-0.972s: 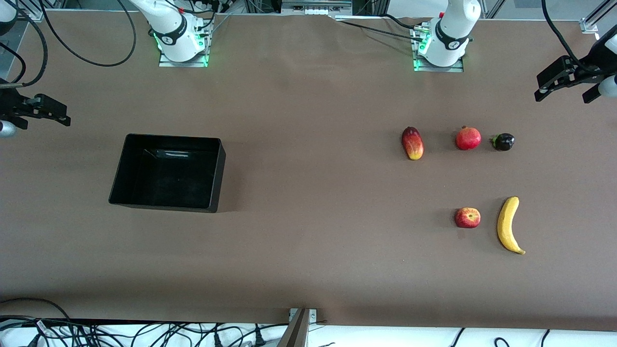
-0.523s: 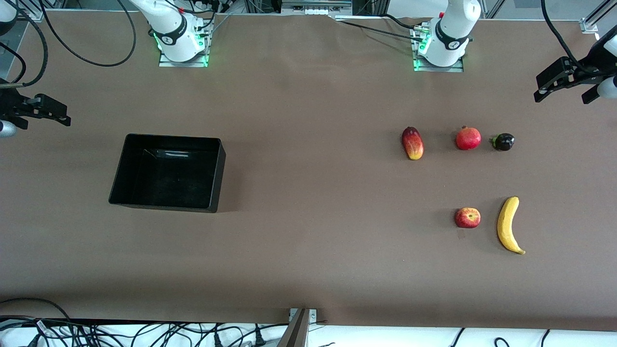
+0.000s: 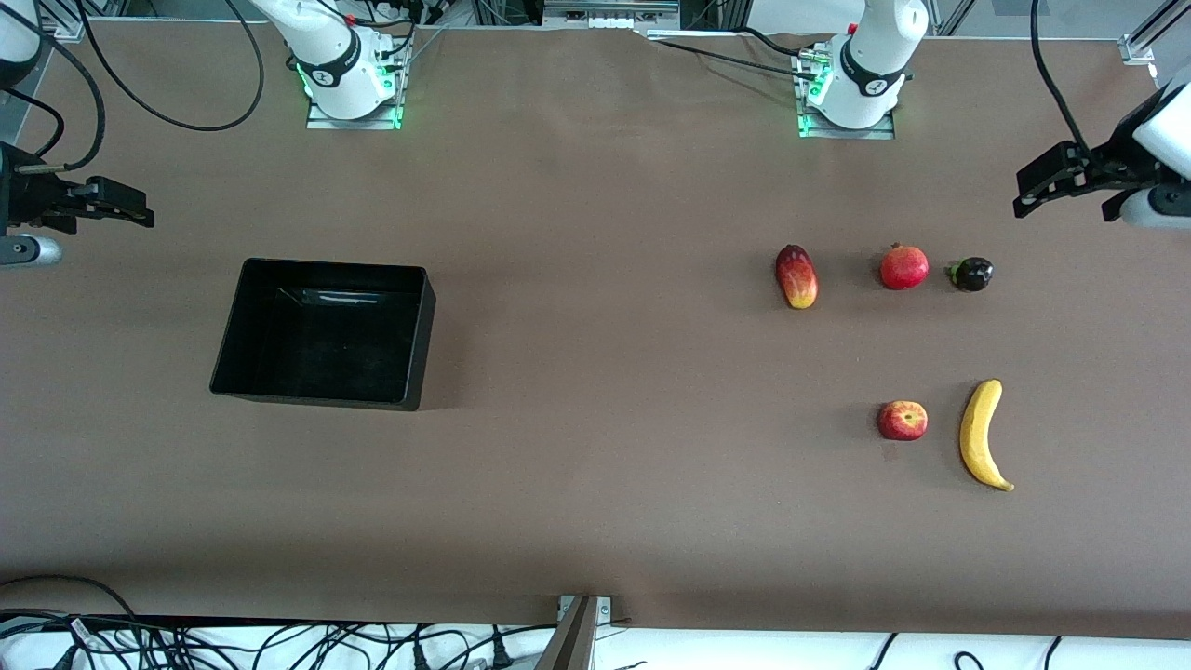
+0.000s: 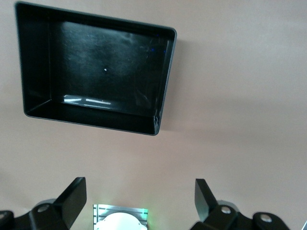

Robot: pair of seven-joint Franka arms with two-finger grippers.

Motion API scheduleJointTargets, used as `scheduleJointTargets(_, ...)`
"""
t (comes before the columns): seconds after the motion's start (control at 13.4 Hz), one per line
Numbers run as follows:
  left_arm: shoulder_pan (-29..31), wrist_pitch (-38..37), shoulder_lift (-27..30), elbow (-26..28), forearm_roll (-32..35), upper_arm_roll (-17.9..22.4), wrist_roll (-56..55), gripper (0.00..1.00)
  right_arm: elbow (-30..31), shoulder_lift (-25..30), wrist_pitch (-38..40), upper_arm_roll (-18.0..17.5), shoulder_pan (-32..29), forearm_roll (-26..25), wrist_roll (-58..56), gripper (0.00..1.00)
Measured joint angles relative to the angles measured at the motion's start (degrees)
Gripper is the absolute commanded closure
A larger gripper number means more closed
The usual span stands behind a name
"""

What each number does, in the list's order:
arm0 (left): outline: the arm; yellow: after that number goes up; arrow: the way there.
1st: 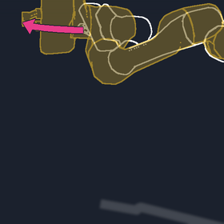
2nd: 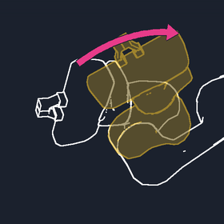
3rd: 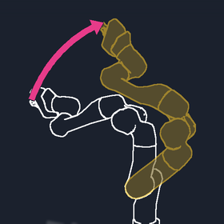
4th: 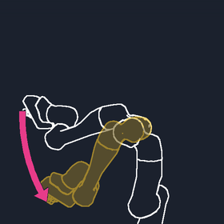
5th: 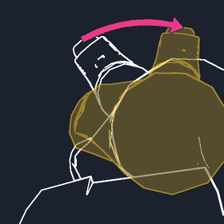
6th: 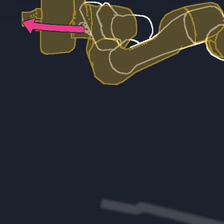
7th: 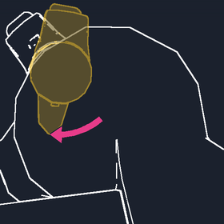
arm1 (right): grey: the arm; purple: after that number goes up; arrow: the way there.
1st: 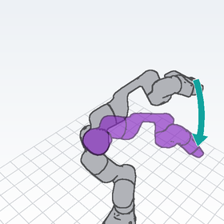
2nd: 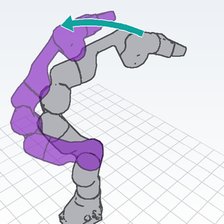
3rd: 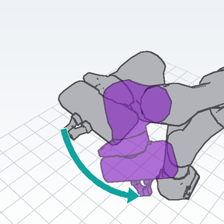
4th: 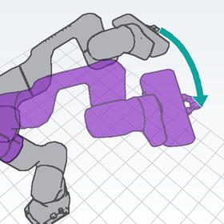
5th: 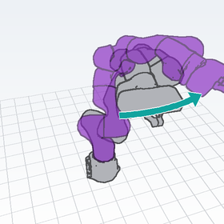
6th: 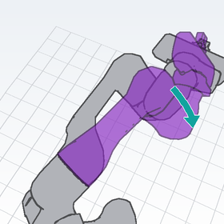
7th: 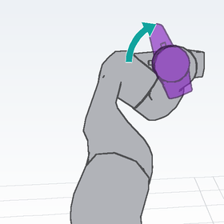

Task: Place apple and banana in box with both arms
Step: 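Reach the right gripper to the black box while the left gripper reaches the apple, then drag the box toward center with the right gripper while the left gripper grasps the apple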

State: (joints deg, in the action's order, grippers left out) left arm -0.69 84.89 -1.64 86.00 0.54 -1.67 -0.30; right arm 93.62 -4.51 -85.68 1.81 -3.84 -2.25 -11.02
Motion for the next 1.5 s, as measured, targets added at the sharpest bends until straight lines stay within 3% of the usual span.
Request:
scheduleJointTargets(0.22,0.48,0.93,-6.08,-2.06,0.0,-0.01,0.0,0.0,1.48,-4.48,-0.41,0.93,-0.61,0.0,0.17,0.0)
scheduleJointTargets(0.37,1.84,1.57,-12.09,-4.1,0.0,-0.01,0.0,0.0,3.41,-7.62,-5.59,1.86,-1.16,0.0,0.17,0.0)
scheduleJointTargets(0.82,4.19,11.02,-25.62,-7.12,-0.05,-0.06,0.0,0.0,20.48,-9.41,-34.49,2.76,-1.38,0.01,3.17,0.03)
scheduleJointTargets(0.9,4.18,12.91,-27.06,-7.21,-0.05,-0.21,0.0,0.0,23.23,-9.42,-37.96,2.75,-1.38,0.01,3.66,0.09)
scheduleJointTargets(1.05,4.12,17.57,-29.62,-7.26,-0.05,-0.69,0.32,0.0,27.69,-9.54,-44.01,2.81,-1.39,0.01,4.04,0.66)
scheduleJointTargets(1.2,3.76,22.28,-32.14,-7.24,-0.05,-0.96,0.69,0.0,30.57,-9.99,-47.69,3.0,-1.44,0.01,4.27,1.0)
scheduleJointTargets(1.5,3.43,32.78,-37.51,-5.68,-0.05,-1.15,0.83,0.0,31.34,-11.4,-48.55,3.02,-1.47,0.77,4.93,1.0)
